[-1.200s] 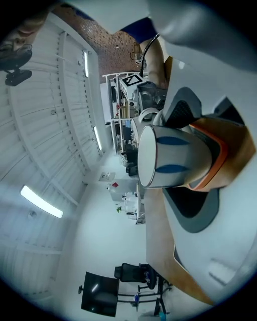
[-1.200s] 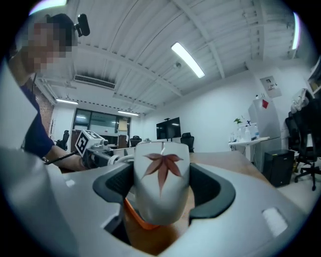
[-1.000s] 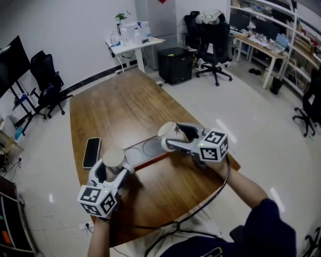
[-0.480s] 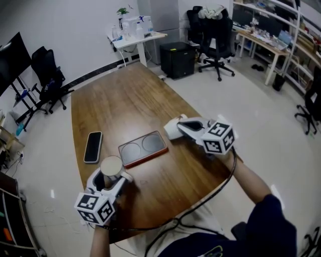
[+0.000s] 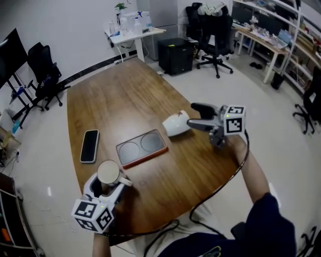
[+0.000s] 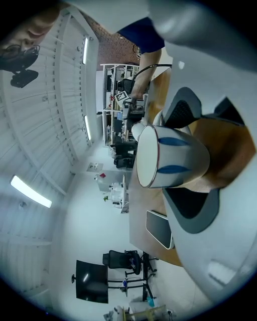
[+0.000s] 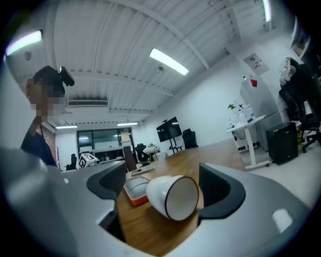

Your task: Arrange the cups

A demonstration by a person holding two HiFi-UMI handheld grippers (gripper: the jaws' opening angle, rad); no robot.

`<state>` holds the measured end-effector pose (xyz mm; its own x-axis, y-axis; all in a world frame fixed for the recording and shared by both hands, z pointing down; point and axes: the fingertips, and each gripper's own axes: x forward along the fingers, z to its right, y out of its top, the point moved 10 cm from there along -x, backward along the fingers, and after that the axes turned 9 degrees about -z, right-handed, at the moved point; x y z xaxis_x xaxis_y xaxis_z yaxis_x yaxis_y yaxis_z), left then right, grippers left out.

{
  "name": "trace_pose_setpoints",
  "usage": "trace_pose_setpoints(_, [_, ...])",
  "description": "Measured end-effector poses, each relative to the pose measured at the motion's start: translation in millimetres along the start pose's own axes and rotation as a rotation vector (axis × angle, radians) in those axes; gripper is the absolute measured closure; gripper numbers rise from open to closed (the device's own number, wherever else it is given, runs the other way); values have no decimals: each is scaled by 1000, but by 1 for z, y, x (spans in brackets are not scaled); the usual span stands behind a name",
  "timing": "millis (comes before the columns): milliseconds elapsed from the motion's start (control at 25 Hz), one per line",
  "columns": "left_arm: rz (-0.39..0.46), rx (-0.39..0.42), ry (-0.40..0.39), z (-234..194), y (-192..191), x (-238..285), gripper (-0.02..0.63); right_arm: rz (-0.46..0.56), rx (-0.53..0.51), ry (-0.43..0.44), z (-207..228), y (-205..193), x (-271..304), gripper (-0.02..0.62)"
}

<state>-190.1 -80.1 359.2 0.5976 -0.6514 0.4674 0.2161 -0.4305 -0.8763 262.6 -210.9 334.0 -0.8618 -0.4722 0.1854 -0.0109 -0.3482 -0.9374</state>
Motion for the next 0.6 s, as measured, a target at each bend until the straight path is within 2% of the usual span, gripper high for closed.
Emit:
trace_pose_setpoints(240, [-62,29,-5,0,3,-4,233,-165,8,9,1,-11,17,202])
trace_pose_setpoints(400, [-135,45,-9,6,-5,-11,233,-338,-53,36,1,-11,30,280])
trace_pose_setpoints(440, [-132,44,-8,6,-7,-13,233,-377,-83,36,0,-12,34,312])
trace_pose_setpoints(560, [-104,28,-9,8,-8,-16,233,-454,-165,71,-4,-14,46,499])
trace_pose_setpoints(600, [-92,21,-10,8,-7,-17,233,-468,-173,87,-7,-13,49,531])
